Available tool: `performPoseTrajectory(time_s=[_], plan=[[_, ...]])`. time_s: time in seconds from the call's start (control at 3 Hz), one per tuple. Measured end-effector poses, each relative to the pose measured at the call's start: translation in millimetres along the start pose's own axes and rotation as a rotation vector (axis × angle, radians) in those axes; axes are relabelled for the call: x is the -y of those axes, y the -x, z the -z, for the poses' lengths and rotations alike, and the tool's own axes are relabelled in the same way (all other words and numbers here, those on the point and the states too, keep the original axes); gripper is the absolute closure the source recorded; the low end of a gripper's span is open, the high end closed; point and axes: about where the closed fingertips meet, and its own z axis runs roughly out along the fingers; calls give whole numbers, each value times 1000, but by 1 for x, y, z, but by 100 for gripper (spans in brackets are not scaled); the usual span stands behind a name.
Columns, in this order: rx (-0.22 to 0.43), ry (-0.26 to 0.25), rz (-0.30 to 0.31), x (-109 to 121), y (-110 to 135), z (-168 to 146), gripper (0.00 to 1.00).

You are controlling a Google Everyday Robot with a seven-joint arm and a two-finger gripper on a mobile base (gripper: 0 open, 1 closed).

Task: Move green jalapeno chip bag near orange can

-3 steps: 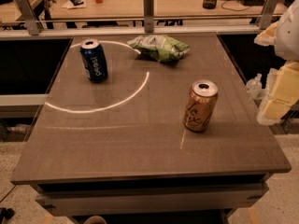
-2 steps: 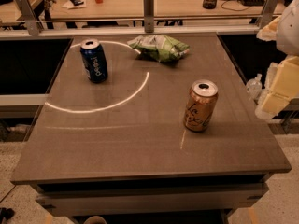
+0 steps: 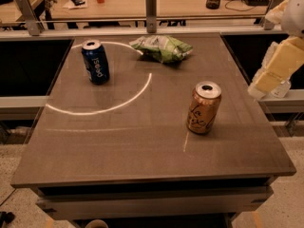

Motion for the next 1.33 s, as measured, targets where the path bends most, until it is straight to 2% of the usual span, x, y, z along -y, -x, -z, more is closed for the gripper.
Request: performPoseTrajectory(time_s=[0.33,0.67,1.0,1.33], plan=[[153,-47,-83,21,6,-10,0],[320,-83,-160,44,23,-19,0],[420,-93,-205,61,38,-30,0],[443,-108,-275,77,50,-49,0]])
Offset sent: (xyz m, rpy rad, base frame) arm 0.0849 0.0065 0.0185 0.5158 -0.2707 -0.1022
